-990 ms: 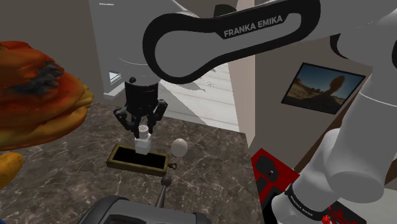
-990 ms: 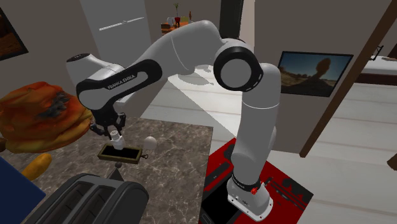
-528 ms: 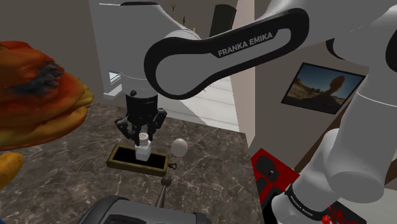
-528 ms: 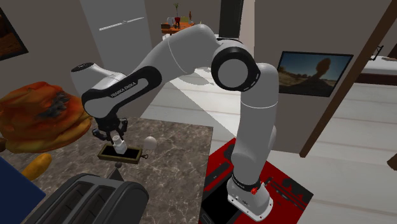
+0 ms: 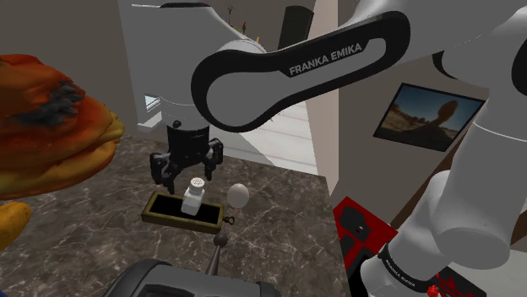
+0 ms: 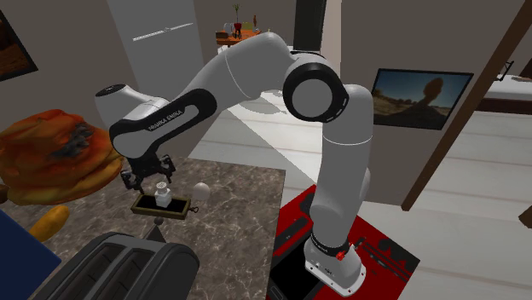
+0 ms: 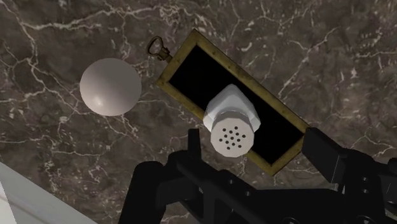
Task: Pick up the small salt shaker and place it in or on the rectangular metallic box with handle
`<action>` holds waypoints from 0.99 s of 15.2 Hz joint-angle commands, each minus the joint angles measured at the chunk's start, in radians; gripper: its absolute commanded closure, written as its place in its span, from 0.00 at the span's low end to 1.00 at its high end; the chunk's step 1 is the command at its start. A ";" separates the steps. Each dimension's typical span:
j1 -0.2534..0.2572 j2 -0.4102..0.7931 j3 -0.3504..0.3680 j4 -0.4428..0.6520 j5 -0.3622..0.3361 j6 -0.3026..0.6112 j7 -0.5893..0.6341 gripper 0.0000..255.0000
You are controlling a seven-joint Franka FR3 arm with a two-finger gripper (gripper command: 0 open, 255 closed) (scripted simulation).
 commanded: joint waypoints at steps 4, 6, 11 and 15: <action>-0.001 -0.012 0.002 0.021 0.008 -0.031 -0.005 0.00; -0.003 -0.031 0.004 0.067 0.020 -0.093 -0.014 0.00; -0.003 -0.037 0.005 0.087 0.024 -0.118 -0.017 0.00; -0.003 -0.037 0.005 0.087 0.024 -0.118 -0.017 0.00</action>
